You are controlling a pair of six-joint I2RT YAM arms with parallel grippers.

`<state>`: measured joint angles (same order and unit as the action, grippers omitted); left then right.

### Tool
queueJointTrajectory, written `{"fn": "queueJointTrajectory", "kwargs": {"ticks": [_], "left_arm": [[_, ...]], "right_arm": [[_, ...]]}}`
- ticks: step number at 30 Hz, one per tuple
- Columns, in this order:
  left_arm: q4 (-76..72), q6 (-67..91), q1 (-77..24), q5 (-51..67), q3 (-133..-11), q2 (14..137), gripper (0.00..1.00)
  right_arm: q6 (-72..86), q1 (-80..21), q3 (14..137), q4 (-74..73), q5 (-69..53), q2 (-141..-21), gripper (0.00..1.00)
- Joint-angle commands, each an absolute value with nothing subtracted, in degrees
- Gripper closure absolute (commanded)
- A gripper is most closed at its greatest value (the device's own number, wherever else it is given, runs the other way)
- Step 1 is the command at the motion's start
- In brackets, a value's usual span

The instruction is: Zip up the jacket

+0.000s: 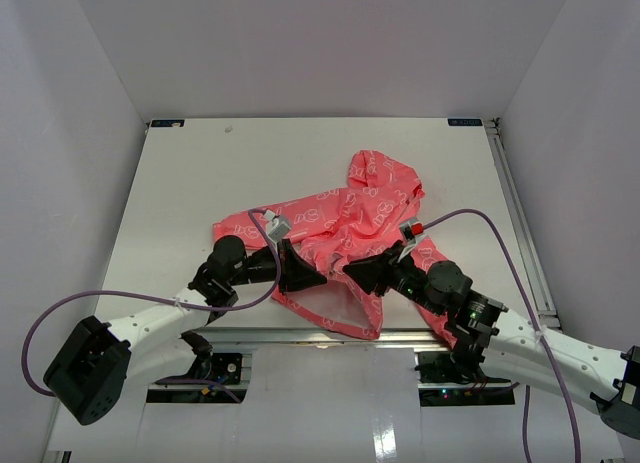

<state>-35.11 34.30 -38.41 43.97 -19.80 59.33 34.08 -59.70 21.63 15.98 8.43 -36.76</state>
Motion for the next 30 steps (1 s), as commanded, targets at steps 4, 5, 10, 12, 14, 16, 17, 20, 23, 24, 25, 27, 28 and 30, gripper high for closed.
{"fn": "queueJointTrajectory", "kwargs": {"ticks": [4,5,10,12,14,16,17,20,23,24,25,27,28,30], "left_arm": [[-37.6,33.9,-38.2,44.4,-19.4,57.9,1.00],[-37.6,34.0,-38.2,44.4,-19.5,57.9,1.00],[-37.7,34.0,-38.3,44.4,-19.4,58.1,1.00],[-37.7,34.0,-38.3,44.4,-19.4,58.1,1.00],[-37.8,34.0,-38.3,44.4,-19.4,58.1,1.00],[-37.8,34.0,-38.3,44.5,-19.5,58.2,1.00],[-37.8,34.1,-38.3,44.5,-19.5,58.2,1.00],[-37.8,34.1,-38.3,44.5,-19.5,58.3,1.00],[-37.8,34.0,-38.3,44.5,-19.5,58.3,1.00],[-37.8,34.1,-38.3,44.5,-19.5,58.3,1.00],[-37.9,34.1,-38.3,44.5,-19.5,58.3,1.00],[-37.8,34.1,-38.3,44.5,-19.5,58.4,1.00],[-37.7,34.0,-38.3,44.5,-19.6,58.4,1.00],[-37.7,34.0,-38.3,44.5,-19.6,58.6,1.00]], "right_arm": [[35.9,-59.4,22.5,16.3,10.4,-37.8,0.62],[36.1,-59.4,22.5,16.2,10.4,-38.0,0.62],[36.5,-59.5,22.4,16.0,10.5,-38.3,0.62],[36.8,-59.5,22.3,16.0,10.5,-38.4,0.61],[36.8,-59.5,22.4,15.9,10.3,-38.9,0.62],[36.9,-59.5,22.6,16.2,9.8,-39.2,0.62],[36.9,-59.5,22.6,16.4,9.7,-39.3,0.62],[36.9,-59.4,22.5,17.0,9.3,-39.6,0.63],[36.9,-59.4,22.6,17.5,8.7,-40.0,0.63],[36.9,-59.5,22.5,17.6,8.6,-40.1,0.63],[36.9,-59.4,22.4,17.9,8.6,-40.0,0.63],[36.9,-59.5,22.3,18.0,8.7,-39.9,0.63],[36.8,-59.5,22.3,18.0,8.8,-39.8,0.63],[36.7,-59.4,22.2,18.2,9.0,-39.6,0.63]]}}
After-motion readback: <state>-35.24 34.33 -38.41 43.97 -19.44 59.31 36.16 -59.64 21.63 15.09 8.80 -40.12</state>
